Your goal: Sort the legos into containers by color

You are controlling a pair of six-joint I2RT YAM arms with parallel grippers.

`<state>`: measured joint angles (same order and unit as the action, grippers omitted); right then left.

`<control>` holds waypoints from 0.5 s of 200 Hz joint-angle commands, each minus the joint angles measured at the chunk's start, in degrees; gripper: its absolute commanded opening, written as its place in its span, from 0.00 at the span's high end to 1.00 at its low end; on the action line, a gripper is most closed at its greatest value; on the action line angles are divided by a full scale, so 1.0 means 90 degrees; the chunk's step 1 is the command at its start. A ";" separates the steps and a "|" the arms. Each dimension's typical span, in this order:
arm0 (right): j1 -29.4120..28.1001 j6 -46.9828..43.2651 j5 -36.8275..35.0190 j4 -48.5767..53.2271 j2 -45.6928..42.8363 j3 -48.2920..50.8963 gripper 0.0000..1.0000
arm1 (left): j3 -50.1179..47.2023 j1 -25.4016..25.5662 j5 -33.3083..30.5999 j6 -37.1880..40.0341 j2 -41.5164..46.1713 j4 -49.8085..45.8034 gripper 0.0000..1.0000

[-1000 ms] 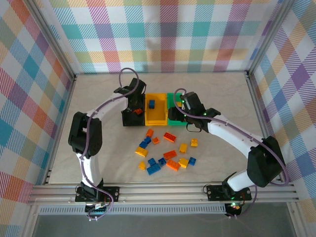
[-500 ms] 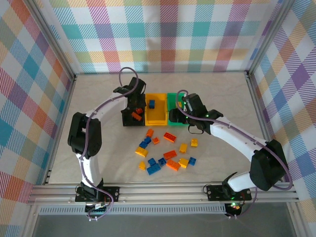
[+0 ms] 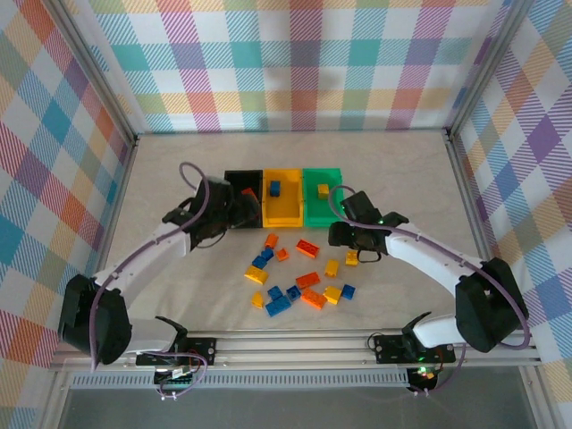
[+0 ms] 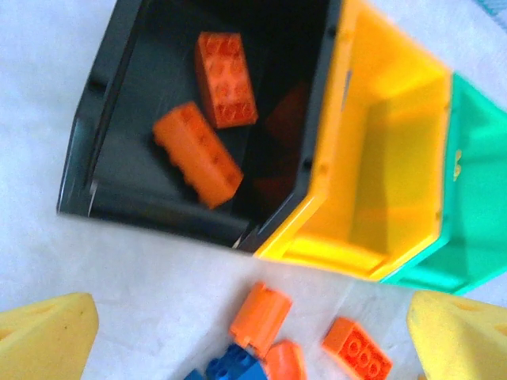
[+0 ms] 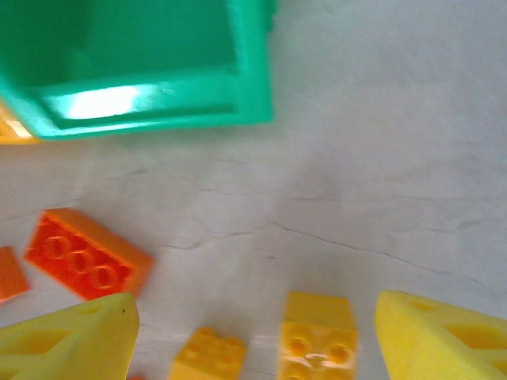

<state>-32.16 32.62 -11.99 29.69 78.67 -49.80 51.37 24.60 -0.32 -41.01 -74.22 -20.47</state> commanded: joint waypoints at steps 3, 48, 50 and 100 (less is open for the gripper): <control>0.0078 0.0183 0.0026 0.0122 0.0246 0.0132 0.26 | -0.0603 -0.0038 0.0439 -0.0438 0.0529 0.0839 0.00; 0.0081 0.0260 0.0384 -0.0116 0.0702 0.0311 0.36 | -0.0852 -0.0040 0.0406 -0.0263 0.0785 0.0597 0.01; 0.0078 0.0257 0.0385 -0.0111 0.0709 0.0309 0.36 | -0.0866 -0.0039 0.0406 -0.0261 0.0783 0.0595 0.01; 0.0075 0.0360 0.0410 -0.0131 0.0800 0.0485 0.55 | -0.0972 -0.0038 0.0378 -0.0214 0.0821 0.0634 0.00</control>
<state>-31.24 34.87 -9.56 29.10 85.78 -46.70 43.51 24.60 2.55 -43.07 -67.75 -15.90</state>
